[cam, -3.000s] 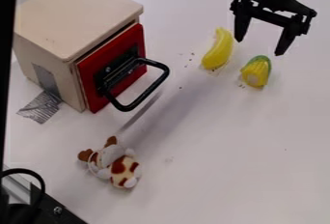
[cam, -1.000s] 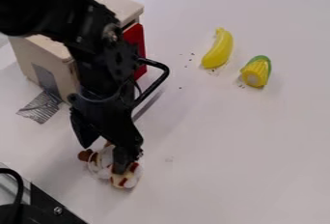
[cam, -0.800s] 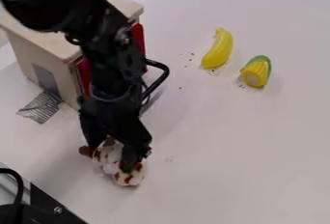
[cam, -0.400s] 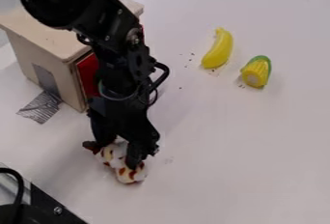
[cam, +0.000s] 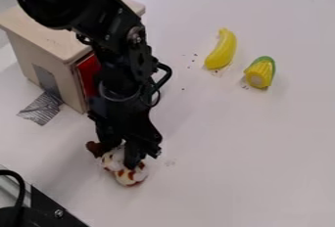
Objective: Put the toy beside the corn
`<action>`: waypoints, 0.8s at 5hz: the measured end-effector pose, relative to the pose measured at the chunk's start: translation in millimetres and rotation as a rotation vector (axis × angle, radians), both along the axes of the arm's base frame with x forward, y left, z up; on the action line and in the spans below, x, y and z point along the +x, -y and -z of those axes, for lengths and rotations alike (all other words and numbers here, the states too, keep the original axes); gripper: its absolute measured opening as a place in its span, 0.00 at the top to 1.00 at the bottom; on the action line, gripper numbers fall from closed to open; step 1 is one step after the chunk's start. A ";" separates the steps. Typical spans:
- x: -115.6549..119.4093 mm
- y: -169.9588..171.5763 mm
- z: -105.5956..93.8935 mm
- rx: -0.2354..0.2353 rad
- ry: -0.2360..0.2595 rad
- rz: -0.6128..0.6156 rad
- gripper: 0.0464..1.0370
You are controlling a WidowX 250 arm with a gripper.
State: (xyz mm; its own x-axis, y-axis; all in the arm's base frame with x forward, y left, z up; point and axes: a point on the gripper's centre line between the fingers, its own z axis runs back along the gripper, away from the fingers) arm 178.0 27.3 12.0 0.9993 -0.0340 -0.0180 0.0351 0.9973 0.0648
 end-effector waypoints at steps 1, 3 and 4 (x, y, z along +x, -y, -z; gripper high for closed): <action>-1.9 3.8 -8.2 -0.006 -0.003 0.006 0.68; 28.9 44.6 -45.1 -0.008 0.076 0.096 0.96; 45.7 55.5 -49.4 -0.003 0.076 0.115 0.99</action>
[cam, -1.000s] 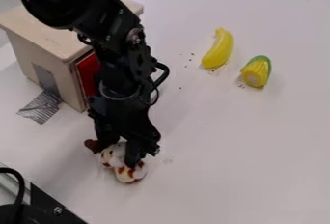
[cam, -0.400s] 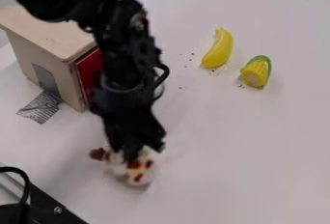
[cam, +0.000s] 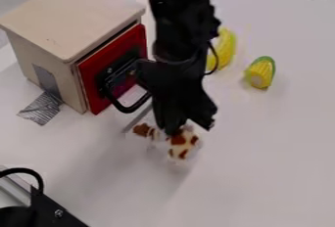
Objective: Put the toy beside the corn
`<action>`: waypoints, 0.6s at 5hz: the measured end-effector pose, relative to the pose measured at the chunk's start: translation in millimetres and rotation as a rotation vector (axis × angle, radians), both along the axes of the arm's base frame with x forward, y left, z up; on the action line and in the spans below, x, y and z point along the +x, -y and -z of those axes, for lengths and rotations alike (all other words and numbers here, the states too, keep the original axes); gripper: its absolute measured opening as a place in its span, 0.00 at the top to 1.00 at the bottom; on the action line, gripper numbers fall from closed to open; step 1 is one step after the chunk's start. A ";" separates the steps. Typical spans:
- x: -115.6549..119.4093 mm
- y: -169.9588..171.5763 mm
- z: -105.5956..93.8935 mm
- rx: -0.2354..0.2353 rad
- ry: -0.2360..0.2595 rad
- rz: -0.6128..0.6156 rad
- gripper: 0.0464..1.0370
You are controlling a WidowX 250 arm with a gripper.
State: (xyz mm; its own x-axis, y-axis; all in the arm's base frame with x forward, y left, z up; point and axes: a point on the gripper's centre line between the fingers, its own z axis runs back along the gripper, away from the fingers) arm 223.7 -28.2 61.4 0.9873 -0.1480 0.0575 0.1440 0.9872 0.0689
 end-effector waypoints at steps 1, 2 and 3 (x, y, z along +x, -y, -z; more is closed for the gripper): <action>43.6 23.2 -7.5 -0.026 0.037 0.040 0.99; 78.4 38.4 -16.9 -0.055 0.062 0.069 0.99; 128.2 58.7 -16.1 -0.053 0.068 0.095 0.99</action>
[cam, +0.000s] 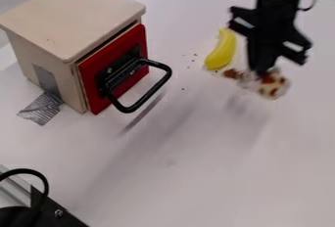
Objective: Put the toy beside the corn
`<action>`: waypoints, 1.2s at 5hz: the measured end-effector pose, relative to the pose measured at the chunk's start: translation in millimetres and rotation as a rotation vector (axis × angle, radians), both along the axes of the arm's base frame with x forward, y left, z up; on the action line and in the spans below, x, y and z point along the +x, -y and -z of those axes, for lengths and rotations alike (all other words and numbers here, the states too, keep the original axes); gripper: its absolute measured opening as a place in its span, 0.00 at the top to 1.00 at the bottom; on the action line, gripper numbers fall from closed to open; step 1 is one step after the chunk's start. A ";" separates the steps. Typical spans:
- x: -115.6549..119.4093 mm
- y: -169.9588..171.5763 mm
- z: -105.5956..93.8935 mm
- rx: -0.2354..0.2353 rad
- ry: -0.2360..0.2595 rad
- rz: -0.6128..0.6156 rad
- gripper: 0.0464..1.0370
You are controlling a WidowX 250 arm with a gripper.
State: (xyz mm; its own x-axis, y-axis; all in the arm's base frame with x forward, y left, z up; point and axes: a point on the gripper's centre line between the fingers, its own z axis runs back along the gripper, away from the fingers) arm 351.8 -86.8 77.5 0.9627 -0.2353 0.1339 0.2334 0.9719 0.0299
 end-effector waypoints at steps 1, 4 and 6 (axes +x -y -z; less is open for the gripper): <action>39.4 20.6 3.9 0.004 0.003 0.028 0.99; 80.8 41.0 46.4 0.052 -0.053 0.086 0.96; 70.6 41.5 27.7 0.090 -0.079 0.000 0.55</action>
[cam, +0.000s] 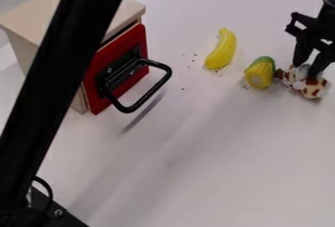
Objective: Put the toy beside the corn
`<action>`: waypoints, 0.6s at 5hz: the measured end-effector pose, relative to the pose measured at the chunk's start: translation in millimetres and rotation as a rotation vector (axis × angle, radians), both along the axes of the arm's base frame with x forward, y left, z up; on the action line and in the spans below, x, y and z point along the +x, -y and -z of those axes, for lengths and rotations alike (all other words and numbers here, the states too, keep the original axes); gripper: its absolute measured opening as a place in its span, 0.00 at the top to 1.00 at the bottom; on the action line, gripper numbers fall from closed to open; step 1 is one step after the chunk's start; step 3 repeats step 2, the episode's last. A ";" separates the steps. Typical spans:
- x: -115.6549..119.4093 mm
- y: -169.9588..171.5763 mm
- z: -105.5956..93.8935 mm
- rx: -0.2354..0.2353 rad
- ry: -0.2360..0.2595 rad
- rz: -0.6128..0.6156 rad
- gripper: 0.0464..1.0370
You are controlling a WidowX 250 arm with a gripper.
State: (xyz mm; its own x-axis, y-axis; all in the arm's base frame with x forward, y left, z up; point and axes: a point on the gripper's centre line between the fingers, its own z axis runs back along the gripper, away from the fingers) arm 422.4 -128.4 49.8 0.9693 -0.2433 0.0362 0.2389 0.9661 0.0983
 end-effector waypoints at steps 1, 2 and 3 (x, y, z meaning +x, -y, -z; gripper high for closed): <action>-14.7 -0.1 -62.7 -0.009 0.087 -0.096 0.23; -38.9 -8.2 -75.2 -0.009 0.048 -0.187 0.04; -38.9 -8.2 -75.2 -0.009 0.048 -0.187 0.04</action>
